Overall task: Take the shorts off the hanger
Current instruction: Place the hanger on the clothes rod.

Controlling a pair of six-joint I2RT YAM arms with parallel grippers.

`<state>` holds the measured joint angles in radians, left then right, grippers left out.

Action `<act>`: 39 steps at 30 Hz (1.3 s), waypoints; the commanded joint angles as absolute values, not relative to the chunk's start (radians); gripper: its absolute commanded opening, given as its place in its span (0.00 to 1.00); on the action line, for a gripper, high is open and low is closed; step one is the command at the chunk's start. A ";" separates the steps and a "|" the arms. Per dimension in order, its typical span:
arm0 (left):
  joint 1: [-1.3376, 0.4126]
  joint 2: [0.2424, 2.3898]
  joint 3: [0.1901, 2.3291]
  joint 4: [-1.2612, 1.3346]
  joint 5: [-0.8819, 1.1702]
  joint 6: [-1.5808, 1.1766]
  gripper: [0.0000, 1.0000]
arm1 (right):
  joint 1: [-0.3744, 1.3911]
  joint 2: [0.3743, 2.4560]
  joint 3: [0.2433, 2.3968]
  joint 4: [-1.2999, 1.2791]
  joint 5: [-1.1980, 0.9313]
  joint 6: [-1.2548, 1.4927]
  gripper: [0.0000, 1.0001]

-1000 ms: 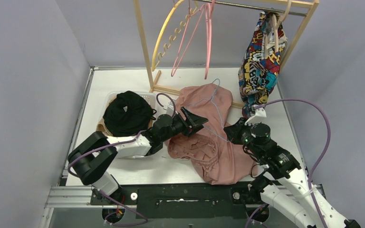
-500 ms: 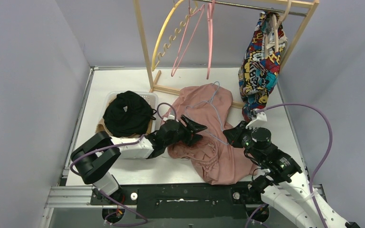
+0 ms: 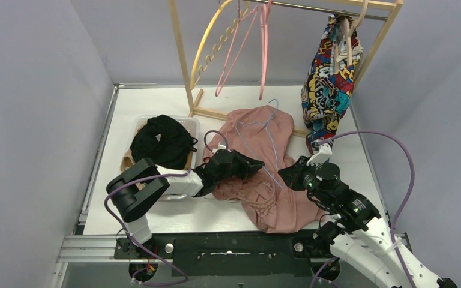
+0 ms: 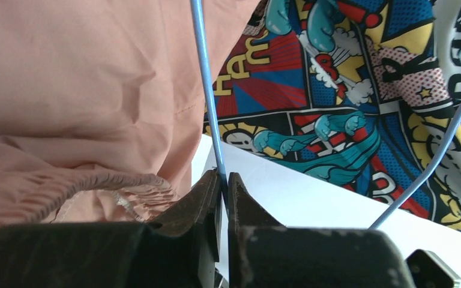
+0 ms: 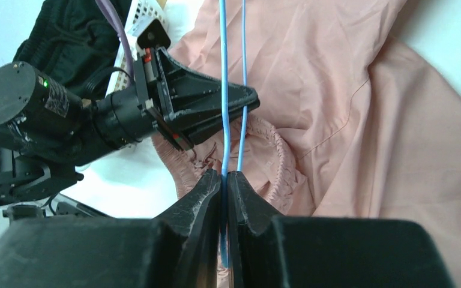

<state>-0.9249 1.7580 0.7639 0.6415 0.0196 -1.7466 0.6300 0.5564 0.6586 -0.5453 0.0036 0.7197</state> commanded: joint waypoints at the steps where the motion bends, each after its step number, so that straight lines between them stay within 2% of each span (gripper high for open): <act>1: -0.930 1.740 0.787 0.764 0.028 -1.722 0.00 | 0.638 0.559 0.658 -0.508 -0.024 0.742 0.05; 9: -0.930 1.739 0.769 0.827 0.006 -1.755 0.00 | 0.640 0.576 0.672 -0.579 -0.061 0.768 0.29; 15: -0.928 1.736 0.761 0.857 -0.021 -1.768 0.00 | 0.644 0.592 0.698 -0.660 -0.051 0.765 0.35; 17: -0.928 1.730 0.751 0.862 -0.037 -1.771 0.00 | 0.648 0.589 0.709 -0.679 -0.048 0.764 0.28; 19: -0.928 1.726 0.743 0.871 -0.049 -1.773 0.00 | 0.649 0.580 0.716 -0.682 -0.045 0.766 0.13; 21: -0.927 1.725 0.736 0.887 -0.051 -1.772 0.00 | 0.650 0.569 0.734 -0.679 -0.040 0.771 0.02; 24: -0.927 1.726 0.733 0.912 -0.045 -1.756 0.00 | 0.652 0.562 0.766 -0.673 -0.029 0.767 0.00; 25: -0.926 1.724 0.734 0.920 -0.035 -1.742 0.02 | 0.653 0.563 0.781 -0.681 -0.016 0.766 0.00; 28: -0.924 1.703 0.734 0.928 -0.002 -1.687 0.31 | 0.652 0.585 0.836 -0.715 0.022 0.746 0.00; 30: -0.919 1.674 0.725 0.907 0.009 -1.640 0.46 | 0.653 0.607 0.876 -0.744 0.061 0.723 0.00; 31: -0.918 1.655 0.717 0.887 0.011 -1.618 0.50 | 0.654 0.620 0.895 -0.759 0.082 0.709 0.00; 33: -0.911 1.616 0.697 0.839 0.010 -1.573 0.55 | 0.654 0.651 0.935 -0.792 0.127 0.681 0.00; 39: -0.881 1.470 0.631 0.659 -0.019 -1.436 0.57 | 0.660 0.722 1.036 -0.825 0.235 0.599 0.00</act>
<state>-0.9039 1.5795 0.6636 0.7490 0.0036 -1.5654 0.6498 0.6853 0.9611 -0.8131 0.1169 0.6754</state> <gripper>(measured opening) 0.562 0.054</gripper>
